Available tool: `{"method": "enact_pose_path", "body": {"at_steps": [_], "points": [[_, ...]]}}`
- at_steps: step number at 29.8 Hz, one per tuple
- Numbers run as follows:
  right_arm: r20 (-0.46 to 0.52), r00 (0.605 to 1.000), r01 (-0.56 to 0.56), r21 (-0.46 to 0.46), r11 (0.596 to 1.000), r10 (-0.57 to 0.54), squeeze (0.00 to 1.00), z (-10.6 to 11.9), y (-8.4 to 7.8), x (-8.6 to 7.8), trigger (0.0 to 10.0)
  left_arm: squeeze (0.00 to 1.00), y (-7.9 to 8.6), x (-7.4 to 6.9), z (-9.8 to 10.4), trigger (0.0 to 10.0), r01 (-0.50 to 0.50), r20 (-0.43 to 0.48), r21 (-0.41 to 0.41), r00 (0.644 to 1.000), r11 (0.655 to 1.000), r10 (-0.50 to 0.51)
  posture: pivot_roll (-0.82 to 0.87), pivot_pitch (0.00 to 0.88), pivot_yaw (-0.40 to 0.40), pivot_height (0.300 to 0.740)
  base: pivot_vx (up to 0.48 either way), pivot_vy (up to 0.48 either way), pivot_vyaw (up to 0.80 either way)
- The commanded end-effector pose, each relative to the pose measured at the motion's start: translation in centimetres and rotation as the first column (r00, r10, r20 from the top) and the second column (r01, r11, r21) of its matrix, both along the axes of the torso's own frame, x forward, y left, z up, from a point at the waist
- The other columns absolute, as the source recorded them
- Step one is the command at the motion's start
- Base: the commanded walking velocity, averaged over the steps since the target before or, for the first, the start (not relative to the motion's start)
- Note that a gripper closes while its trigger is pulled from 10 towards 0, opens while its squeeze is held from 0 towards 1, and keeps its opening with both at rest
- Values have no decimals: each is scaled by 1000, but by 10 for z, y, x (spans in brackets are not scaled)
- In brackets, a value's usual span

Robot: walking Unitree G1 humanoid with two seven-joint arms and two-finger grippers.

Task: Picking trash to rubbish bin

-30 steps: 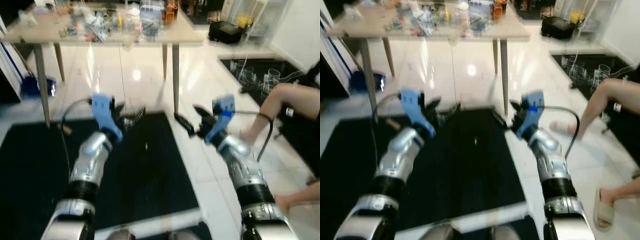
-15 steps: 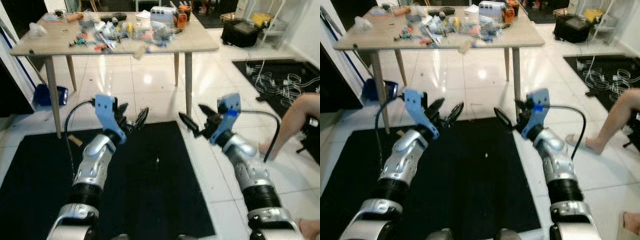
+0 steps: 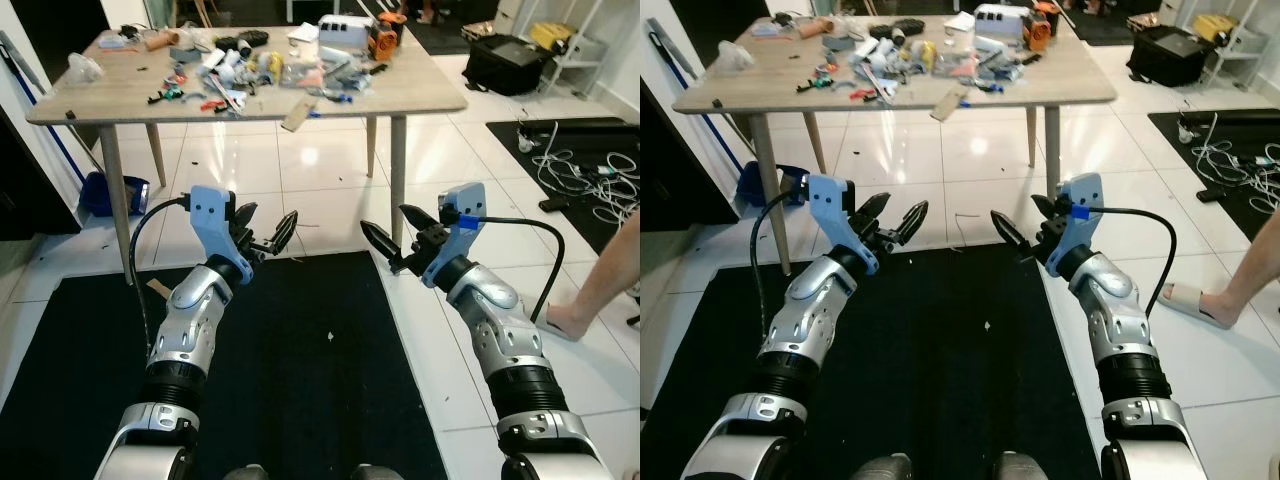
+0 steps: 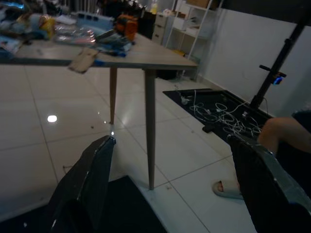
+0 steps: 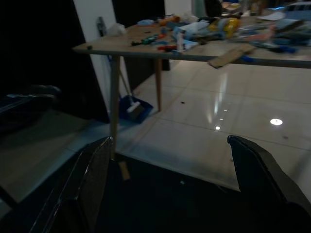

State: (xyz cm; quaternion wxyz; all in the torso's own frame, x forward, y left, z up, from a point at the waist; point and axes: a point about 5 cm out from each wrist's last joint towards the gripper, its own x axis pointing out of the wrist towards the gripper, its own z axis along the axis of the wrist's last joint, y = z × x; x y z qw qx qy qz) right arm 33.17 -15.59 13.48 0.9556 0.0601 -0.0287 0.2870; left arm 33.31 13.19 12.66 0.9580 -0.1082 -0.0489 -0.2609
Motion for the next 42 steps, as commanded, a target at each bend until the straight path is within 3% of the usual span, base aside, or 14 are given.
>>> {"method": "enact_pose_path", "body": {"at_steps": [1,14,22,28,33,42], "points": [[0,1000,-2,-12,1000,2,0,0,-1,-1,10000,0,1,0,0,10000,3,3,11,1000,1000,-3,-53,0,-7,740,480,0,0],[-2,1000,-1,-2,1000,1,0,-1,-2,-1,10000,0,1,1,0,10000,2,-1,18,1000,1000,-2,-52,0,-8,740,480,0,0],[-45,999,14,97,995,-10,0,2,-9,1,10000,0,1,1,1,10000,-1,6,15,1000,1000,1,-51,0,-10,740,480,0,0],[-75,997,47,151,987,-36,0,4,-27,1,10000,0,2,0,4,10000,-6,19,20,1000,1000,5,-61,0,-5,740,480,0,0],[-140,989,68,216,974,-38,0,-1,-48,-2,10000,0,10,0,11,10000,-18,56,72,998,997,14,-63,0,-2,740,480,0,0],[-234,971,109,251,962,-49,0,-16,-52,2,10000,0,19,2,21,10000,-34,97,140,995,990,20,-52,0,-4,740,480,0,0]]}}
